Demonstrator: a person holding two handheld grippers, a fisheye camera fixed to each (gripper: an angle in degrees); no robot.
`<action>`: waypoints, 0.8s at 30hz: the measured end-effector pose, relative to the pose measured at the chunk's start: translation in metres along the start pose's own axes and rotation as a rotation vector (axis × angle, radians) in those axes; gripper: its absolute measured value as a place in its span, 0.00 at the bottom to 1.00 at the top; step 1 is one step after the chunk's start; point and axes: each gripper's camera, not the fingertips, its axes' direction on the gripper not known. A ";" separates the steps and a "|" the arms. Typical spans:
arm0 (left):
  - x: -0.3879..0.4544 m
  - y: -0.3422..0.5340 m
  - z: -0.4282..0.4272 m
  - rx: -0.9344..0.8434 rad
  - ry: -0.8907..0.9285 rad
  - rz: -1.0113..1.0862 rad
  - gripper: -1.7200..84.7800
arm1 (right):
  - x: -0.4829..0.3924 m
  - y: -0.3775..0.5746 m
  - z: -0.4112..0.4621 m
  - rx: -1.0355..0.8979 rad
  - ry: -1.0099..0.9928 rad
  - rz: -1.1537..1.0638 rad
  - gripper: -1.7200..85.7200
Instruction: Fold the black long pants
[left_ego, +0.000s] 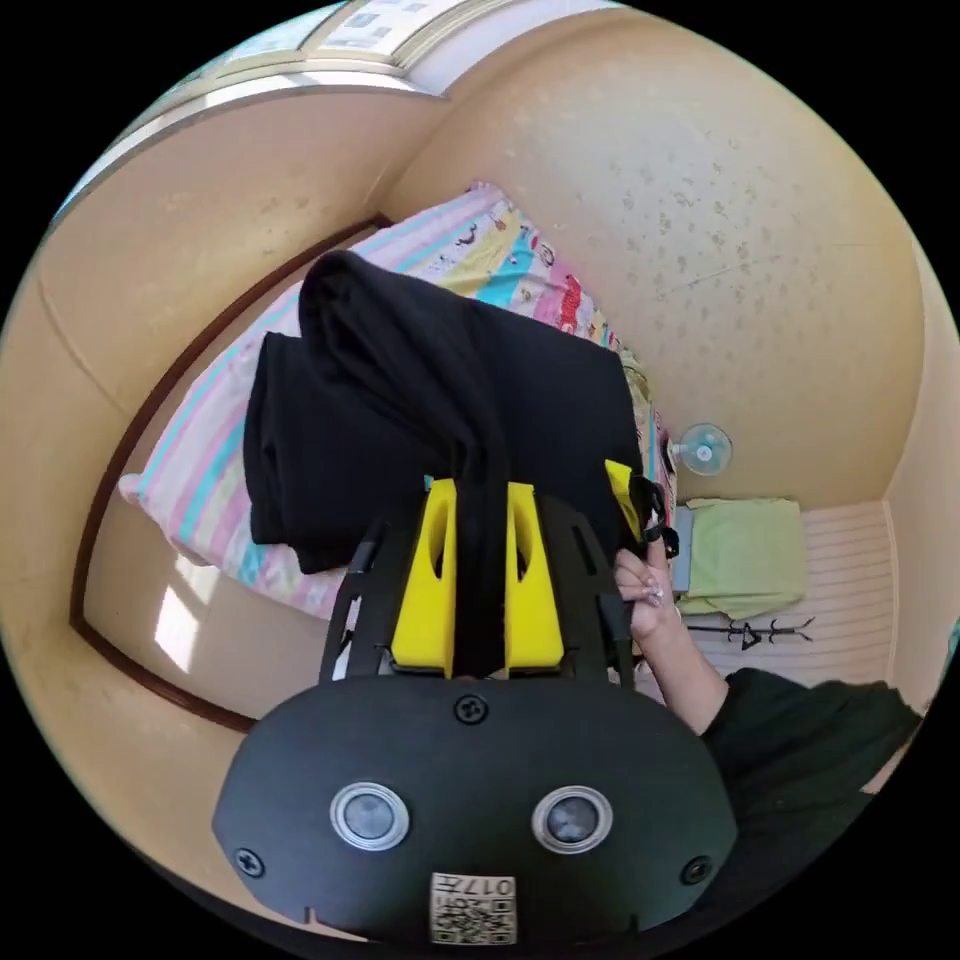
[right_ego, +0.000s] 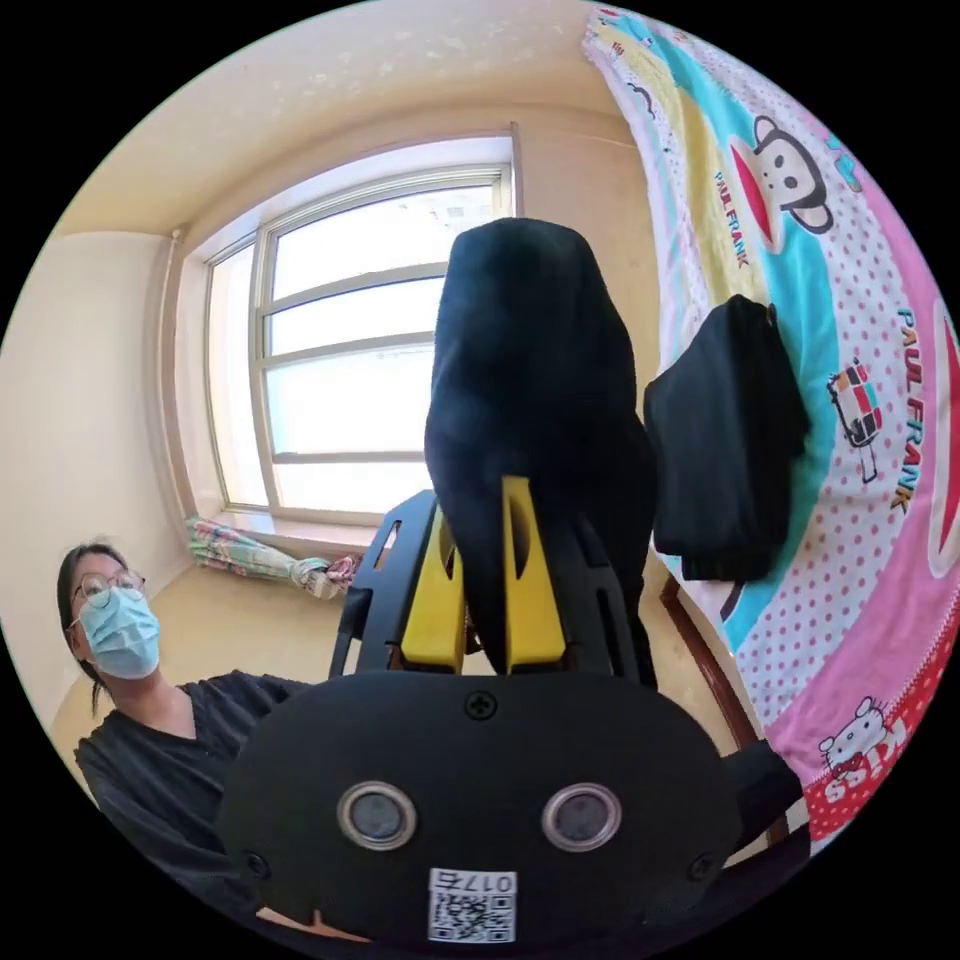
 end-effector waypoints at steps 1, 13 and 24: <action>-0.036 -0.016 0.003 -0.036 -0.025 -0.129 0.12 | 0.022 -0.010 0.004 0.002 0.141 0.104 0.10; -0.112 0.031 0.095 -0.310 0.834 -0.494 0.04 | 0.049 0.170 -0.096 -0.404 1.033 0.239 0.03; 0.108 0.094 0.216 -0.812 1.156 -0.305 0.07 | -0.026 0.361 -0.281 0.254 1.098 0.213 0.03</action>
